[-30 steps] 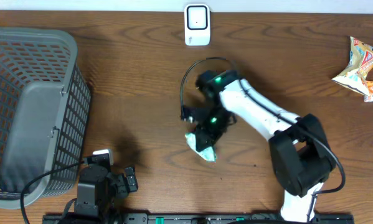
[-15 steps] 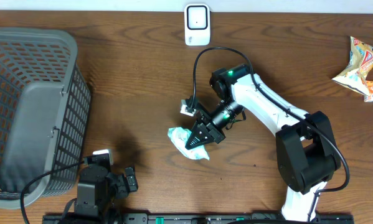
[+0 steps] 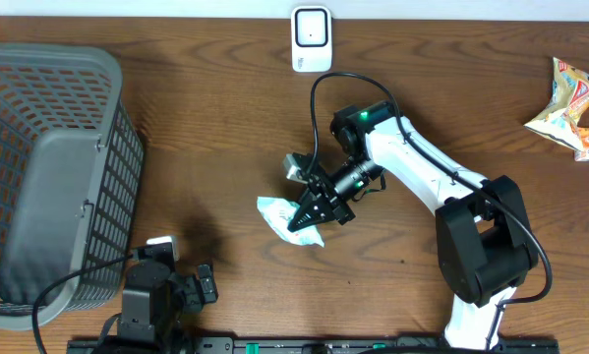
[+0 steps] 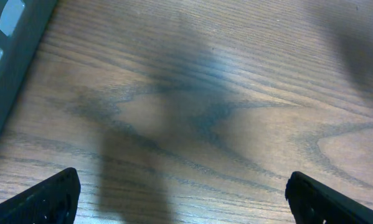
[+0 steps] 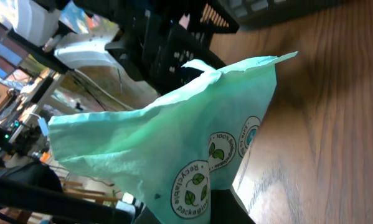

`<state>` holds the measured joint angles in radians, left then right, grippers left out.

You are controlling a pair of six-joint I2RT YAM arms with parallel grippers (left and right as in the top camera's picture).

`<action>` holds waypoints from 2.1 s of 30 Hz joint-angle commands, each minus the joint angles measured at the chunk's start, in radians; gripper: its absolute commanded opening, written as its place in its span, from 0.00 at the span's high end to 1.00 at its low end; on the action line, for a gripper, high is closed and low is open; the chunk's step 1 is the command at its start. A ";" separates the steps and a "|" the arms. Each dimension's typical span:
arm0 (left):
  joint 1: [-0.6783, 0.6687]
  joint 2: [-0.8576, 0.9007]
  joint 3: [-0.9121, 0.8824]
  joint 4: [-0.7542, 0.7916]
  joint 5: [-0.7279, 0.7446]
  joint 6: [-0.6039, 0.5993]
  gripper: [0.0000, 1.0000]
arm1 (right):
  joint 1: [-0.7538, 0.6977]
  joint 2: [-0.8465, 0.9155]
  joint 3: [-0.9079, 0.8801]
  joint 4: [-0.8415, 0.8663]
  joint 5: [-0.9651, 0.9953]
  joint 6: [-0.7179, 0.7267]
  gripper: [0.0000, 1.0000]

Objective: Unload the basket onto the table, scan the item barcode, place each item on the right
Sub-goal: 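Carry the mint-green pack up and hold it under the scanner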

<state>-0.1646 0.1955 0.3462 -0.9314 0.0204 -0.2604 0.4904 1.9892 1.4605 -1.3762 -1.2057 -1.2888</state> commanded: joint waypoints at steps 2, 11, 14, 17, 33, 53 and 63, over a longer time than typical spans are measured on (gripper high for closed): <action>0.005 -0.002 0.005 -0.002 -0.005 0.012 0.02 | 0.001 -0.009 0.003 0.000 -0.087 -0.029 0.99; 0.005 -0.002 0.005 -0.002 -0.005 0.012 0.02 | 0.001 -0.009 0.003 0.003 -0.071 -0.029 0.99; 0.005 -0.002 0.005 -0.002 -0.005 0.012 0.02 | 0.001 -0.009 0.004 0.033 -0.006 -0.026 0.99; 0.005 -0.002 0.005 -0.002 -0.005 0.012 0.02 | -0.005 -0.009 0.027 0.089 0.083 0.078 0.99; 0.005 -0.002 0.005 -0.003 -0.005 0.012 0.02 | 0.007 -0.007 0.181 0.533 1.447 0.954 0.99; 0.005 -0.002 0.005 -0.003 -0.005 0.012 0.02 | -0.042 0.435 0.683 0.978 1.804 0.450 0.99; 0.005 -0.002 0.005 -0.003 -0.005 0.012 0.02 | -0.073 0.632 0.909 1.108 1.748 0.438 0.99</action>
<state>-0.1646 0.1955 0.3462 -0.9314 0.0204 -0.2604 0.4164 2.5999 2.3257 -0.2916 0.5423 -0.8223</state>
